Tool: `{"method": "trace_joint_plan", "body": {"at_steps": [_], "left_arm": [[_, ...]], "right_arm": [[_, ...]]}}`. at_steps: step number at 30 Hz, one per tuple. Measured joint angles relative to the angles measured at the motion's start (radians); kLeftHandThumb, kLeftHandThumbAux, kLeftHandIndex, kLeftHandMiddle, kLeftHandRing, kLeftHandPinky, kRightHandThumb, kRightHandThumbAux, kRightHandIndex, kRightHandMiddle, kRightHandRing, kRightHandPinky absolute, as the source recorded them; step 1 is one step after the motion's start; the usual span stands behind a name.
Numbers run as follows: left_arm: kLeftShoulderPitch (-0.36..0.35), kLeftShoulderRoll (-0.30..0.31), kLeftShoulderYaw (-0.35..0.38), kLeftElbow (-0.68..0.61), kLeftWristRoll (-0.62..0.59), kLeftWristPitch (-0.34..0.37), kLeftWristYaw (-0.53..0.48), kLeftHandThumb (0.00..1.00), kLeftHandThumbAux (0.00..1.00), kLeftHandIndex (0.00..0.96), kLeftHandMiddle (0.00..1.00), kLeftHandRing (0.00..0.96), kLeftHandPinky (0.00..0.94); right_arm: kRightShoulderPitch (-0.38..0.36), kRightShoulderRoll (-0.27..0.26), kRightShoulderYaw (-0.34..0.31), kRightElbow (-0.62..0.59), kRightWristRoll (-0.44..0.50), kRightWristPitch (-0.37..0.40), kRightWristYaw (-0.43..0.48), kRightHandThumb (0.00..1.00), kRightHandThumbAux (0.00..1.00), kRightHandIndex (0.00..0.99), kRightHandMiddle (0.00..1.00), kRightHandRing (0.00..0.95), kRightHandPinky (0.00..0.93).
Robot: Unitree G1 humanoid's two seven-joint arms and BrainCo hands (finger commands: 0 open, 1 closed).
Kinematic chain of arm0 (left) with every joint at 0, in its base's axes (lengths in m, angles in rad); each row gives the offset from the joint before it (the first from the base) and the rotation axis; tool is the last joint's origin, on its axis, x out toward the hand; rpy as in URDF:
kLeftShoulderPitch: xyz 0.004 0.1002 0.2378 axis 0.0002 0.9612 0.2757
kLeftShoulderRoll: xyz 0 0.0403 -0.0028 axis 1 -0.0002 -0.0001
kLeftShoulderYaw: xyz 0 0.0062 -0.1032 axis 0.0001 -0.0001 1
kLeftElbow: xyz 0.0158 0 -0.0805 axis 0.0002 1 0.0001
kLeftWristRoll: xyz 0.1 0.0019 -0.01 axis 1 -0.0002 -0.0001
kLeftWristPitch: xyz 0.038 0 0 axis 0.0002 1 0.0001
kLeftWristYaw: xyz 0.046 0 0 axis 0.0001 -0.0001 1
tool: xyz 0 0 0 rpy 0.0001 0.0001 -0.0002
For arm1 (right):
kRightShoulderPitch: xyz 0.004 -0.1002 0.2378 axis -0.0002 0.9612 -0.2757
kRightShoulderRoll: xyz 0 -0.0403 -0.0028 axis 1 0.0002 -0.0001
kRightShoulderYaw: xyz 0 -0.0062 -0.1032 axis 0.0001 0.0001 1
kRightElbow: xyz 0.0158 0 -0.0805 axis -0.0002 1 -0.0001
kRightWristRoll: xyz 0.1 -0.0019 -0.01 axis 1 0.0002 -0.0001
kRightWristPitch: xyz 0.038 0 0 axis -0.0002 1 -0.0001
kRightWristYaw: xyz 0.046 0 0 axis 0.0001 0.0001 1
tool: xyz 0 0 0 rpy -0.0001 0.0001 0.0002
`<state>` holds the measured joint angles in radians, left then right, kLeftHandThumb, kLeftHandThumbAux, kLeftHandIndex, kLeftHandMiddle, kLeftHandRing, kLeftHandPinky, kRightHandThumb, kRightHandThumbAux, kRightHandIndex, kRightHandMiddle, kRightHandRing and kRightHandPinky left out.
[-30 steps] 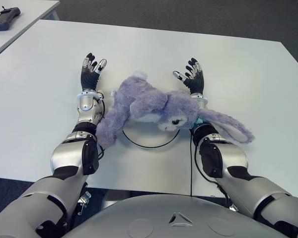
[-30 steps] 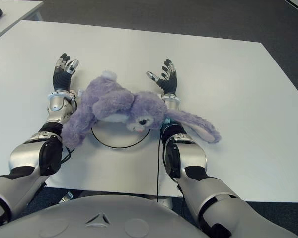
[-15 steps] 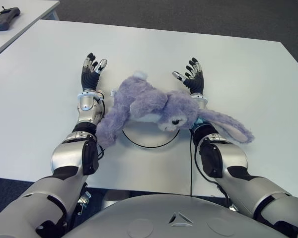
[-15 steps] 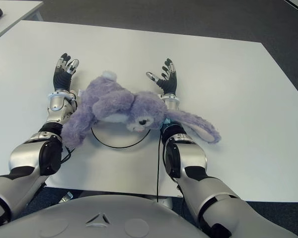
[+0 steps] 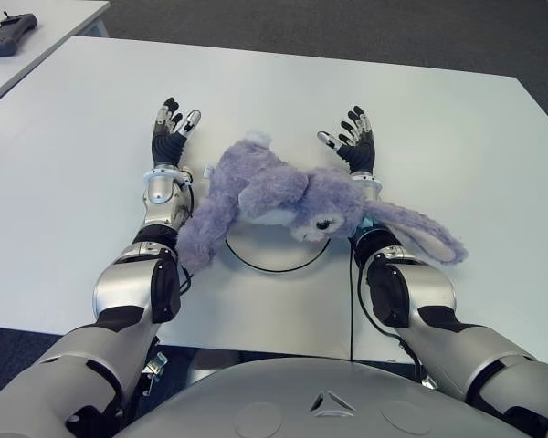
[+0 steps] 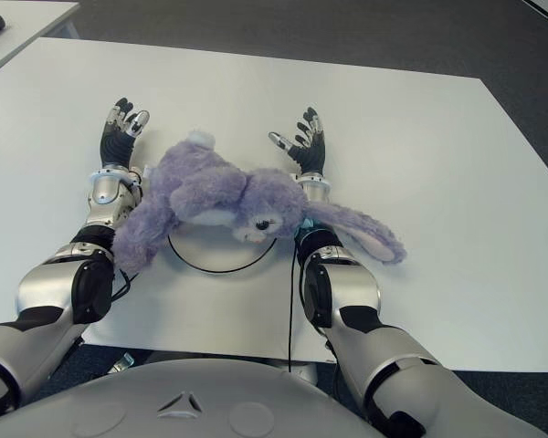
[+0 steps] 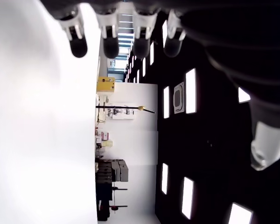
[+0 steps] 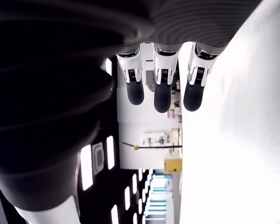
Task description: Put the doll into the plate.
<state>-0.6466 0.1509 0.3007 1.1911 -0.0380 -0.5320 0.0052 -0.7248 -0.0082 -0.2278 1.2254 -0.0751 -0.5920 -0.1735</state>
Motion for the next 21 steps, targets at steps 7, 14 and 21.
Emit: {"method": "trace_joint_plan", "body": {"at_steps": [7, 14, 21], "left_arm": [[0.000, 0.001, -0.006, 0.000, 0.009, 0.000, 0.009, 0.000, 0.550, 0.000, 0.007, 0.000, 0.000], [0.000, 0.001, -0.009, 0.000, 0.018, 0.000, 0.012, 0.000, 0.549, 0.000, 0.012, 0.000, 0.000], [0.000, 0.001, -0.010, 0.000, 0.020, 0.000, 0.012, 0.000, 0.566, 0.000, 0.022, 0.000, 0.000]], "right_arm": [[0.000, 0.000, -0.003, 0.000, 0.000, 0.000, -0.007, 0.020, 0.807, 0.074, 0.131, 0.158, 0.199], [0.000, 0.000, -0.005, 0.000, -0.001, 0.000, -0.010, 0.015, 0.803, 0.079, 0.138, 0.160, 0.194], [0.000, 0.001, -0.007, 0.000, -0.001, 0.000, -0.011, 0.019, 0.830, 0.088, 0.140, 0.159, 0.190]]}}
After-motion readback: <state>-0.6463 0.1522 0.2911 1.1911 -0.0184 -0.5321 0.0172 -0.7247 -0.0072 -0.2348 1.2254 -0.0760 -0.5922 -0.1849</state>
